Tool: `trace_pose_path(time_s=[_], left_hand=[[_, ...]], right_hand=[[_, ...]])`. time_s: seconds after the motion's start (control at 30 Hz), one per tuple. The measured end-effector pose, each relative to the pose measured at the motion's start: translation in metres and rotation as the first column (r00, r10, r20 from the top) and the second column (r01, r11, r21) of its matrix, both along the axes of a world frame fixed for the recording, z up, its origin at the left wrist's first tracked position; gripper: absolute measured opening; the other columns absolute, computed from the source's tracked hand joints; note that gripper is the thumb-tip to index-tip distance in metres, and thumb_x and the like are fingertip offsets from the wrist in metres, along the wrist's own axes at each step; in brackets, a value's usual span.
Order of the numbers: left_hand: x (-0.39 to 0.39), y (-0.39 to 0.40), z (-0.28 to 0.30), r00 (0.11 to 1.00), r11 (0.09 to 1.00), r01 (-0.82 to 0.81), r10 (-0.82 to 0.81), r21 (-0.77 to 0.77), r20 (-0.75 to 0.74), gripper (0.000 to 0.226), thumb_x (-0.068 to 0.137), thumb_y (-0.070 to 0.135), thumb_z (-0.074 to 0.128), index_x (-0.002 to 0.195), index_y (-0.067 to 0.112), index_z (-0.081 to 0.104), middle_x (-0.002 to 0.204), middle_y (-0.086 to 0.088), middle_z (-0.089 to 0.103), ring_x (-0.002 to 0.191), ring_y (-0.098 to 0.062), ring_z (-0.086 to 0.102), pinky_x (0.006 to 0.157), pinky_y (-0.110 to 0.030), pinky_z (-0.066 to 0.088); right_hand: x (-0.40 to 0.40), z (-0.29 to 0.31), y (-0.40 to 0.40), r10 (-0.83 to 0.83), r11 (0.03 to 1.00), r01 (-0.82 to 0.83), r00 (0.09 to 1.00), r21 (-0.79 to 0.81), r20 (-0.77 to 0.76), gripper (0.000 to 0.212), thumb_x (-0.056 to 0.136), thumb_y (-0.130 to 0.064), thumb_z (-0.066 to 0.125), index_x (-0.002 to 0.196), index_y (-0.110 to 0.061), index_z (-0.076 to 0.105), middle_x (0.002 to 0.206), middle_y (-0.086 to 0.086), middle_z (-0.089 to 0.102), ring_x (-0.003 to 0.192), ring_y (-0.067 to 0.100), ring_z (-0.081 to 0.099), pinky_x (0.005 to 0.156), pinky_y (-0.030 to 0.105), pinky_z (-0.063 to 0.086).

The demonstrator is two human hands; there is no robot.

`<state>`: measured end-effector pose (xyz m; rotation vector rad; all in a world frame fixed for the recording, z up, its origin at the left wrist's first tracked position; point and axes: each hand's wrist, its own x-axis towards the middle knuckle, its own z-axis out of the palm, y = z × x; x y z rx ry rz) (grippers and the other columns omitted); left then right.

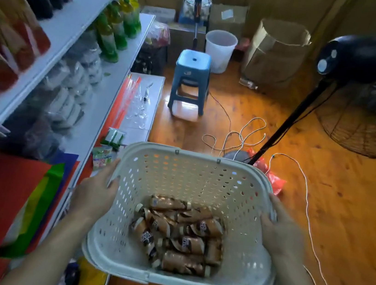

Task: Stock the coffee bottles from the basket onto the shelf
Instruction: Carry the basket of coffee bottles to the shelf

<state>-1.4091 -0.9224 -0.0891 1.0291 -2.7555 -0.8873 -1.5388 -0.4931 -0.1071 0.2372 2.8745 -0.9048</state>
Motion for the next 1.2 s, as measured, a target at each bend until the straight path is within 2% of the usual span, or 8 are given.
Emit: trace_pose_path(time_s=[0.2,0.33,0.67,0.73,0.8,0.9,1.0,1.2], left_hand=[[-0.094,-0.018,0.008,1.0,1.0,-0.017,0.017,0.007,-0.005,0.058,0.105,0.035,0.06,0.159,0.05,0.043,0.125,-0.018,0.076,0.101,-0.043,0.072,0.086,-0.049,0.057],[-0.149,-0.036,0.014,0.999,0.998,-0.033,0.035,0.053,-0.031,0.058,0.107,0.035,0.058,0.161,0.047,0.042,0.117,-0.016,0.077,0.079,-0.024,0.06,0.076,-0.039,0.051],[-0.292,-0.12,-0.006,0.997,0.995,-0.074,0.075,0.07,-0.014,0.056,0.106,0.035,0.059,0.159,0.047,0.045,0.119,-0.013,0.078,0.096,-0.039,0.071,0.081,-0.044,0.054],[-0.323,-0.14,-0.005,0.996,0.991,-0.088,0.089,0.105,-0.001,0.058,0.105,0.034,0.058,0.158,0.051,0.044,0.102,-0.013,0.077,0.083,-0.035,0.066,0.074,-0.04,0.05],[-0.356,-0.163,-0.001,0.996,0.988,-0.089,0.09,0.123,-0.002,0.059,0.105,0.033,0.058,0.159,0.051,0.044,0.082,-0.009,0.07,0.076,-0.033,0.064,0.07,-0.04,0.049],[-0.402,-0.191,0.007,0.998,0.994,-0.062,0.064,0.091,-0.014,0.059,0.105,0.034,0.058,0.159,0.052,0.043,0.104,-0.017,0.078,0.092,-0.041,0.07,0.081,-0.046,0.055],[-0.438,-0.212,0.014,0.998,0.996,-0.052,0.053,0.065,-0.015,0.058,0.106,0.035,0.056,0.159,0.054,0.042,0.115,-0.018,0.078,0.095,-0.042,0.07,0.084,-0.049,0.059],[-0.516,-0.244,0.014,0.999,0.997,-0.048,0.048,0.059,-0.014,0.058,0.105,0.036,0.057,0.159,0.052,0.043,0.128,-0.012,0.077,0.091,-0.037,0.071,0.083,-0.049,0.06]], right_hand=[[-0.109,0.007,-0.022,0.044,0.998,-0.044,0.999,-0.042,-0.005,0.054,0.106,-0.037,0.065,0.158,-0.046,0.054,0.12,0.024,0.077,0.106,0.043,0.071,0.093,0.046,0.054],[-0.167,0.014,-0.044,0.031,0.997,-0.032,0.999,-0.065,-0.017,0.054,0.107,-0.038,0.064,0.159,-0.046,0.052,0.122,0.019,0.079,0.11,0.04,0.072,0.1,0.047,0.054],[-0.315,0.017,-0.133,0.054,0.998,-0.054,0.998,0.017,-0.024,0.05,0.108,-0.041,0.06,0.157,-0.047,0.054,0.066,0.001,0.066,0.065,0.026,0.064,0.068,0.04,0.056],[-0.344,0.024,-0.155,0.06,0.998,-0.058,0.997,0.032,-0.047,0.05,0.108,-0.036,0.061,0.157,-0.045,0.054,0.062,0.0,0.061,0.058,0.017,0.058,0.057,0.032,0.044],[-0.371,0.026,-0.175,0.058,0.998,-0.056,0.997,0.043,-0.057,0.052,0.109,-0.035,0.06,0.159,-0.045,0.053,0.069,0.005,0.065,0.061,0.015,0.054,0.064,0.037,0.046],[-0.406,0.023,-0.201,0.022,1.0,-0.022,0.998,0.009,-0.057,0.053,0.108,-0.034,0.061,0.159,-0.046,0.052,0.096,0.022,0.076,0.077,0.03,0.058,0.084,0.051,0.057],[-0.44,0.023,-0.221,0.002,1.0,-0.001,0.998,0.012,-0.07,0.053,0.107,-0.036,0.06,0.157,-0.049,0.051,0.086,0.003,0.073,0.077,0.029,0.065,0.079,0.045,0.058],[-0.521,0.008,-0.25,0.007,1.0,-0.007,0.996,-0.001,-0.084,0.05,0.108,-0.04,0.058,0.155,-0.055,0.049,0.07,0.0,0.07,0.062,0.026,0.066,0.066,0.047,0.062]])
